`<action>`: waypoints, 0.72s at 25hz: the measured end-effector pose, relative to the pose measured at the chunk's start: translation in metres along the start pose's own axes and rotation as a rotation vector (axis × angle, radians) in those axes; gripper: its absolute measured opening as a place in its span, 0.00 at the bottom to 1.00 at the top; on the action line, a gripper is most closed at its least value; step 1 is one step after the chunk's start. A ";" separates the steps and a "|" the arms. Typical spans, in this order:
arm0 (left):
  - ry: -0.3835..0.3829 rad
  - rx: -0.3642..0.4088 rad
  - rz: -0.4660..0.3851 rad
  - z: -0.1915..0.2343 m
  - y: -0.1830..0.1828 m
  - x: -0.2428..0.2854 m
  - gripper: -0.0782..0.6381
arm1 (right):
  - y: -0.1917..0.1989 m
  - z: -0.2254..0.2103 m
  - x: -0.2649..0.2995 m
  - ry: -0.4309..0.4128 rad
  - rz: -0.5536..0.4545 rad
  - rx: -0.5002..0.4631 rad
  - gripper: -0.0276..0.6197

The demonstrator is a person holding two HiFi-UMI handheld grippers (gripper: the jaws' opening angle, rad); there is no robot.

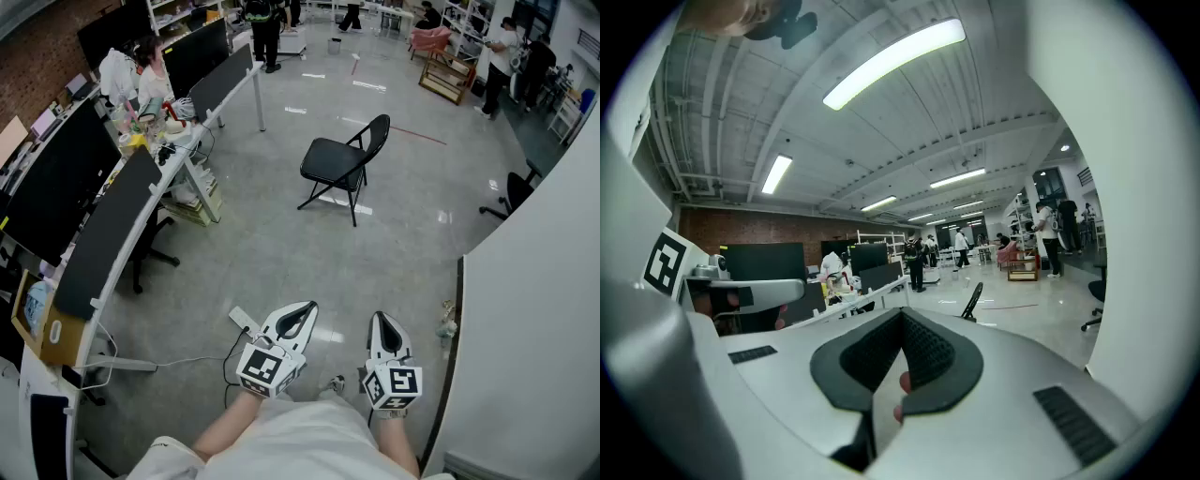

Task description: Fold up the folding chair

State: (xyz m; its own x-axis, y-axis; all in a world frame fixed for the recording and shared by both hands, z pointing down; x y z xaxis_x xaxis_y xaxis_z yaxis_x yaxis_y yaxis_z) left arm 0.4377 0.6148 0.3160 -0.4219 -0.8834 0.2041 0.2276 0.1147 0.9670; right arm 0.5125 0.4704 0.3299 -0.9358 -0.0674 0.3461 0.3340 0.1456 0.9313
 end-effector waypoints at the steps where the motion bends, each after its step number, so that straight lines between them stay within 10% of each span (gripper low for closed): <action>1: -0.006 -0.008 0.003 0.012 0.004 -0.012 0.13 | 0.003 0.015 0.004 0.002 0.004 -0.004 0.05; 8: -0.003 -0.002 0.015 0.069 0.016 -0.066 0.13 | 0.012 0.094 0.013 0.027 -0.004 -0.026 0.05; 18: 0.051 0.037 -0.043 0.038 0.000 -0.073 0.13 | 0.004 0.088 -0.023 0.079 -0.060 -0.037 0.05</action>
State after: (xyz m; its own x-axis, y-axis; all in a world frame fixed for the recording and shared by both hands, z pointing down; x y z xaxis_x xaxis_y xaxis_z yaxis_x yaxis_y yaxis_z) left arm 0.4349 0.6962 0.3071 -0.3853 -0.9097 0.1548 0.1771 0.0917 0.9799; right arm 0.5250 0.5596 0.3155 -0.9428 -0.1529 0.2961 0.2829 0.1021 0.9537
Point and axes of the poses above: the fingertips, and each gripper's own axes: x forward along the fingers, z to its left, y out of its underside, the point moved 3 cm from there along -x, backward along the fingers, and after that the axes turned 8 degrees about z, right-handed, at the moved point
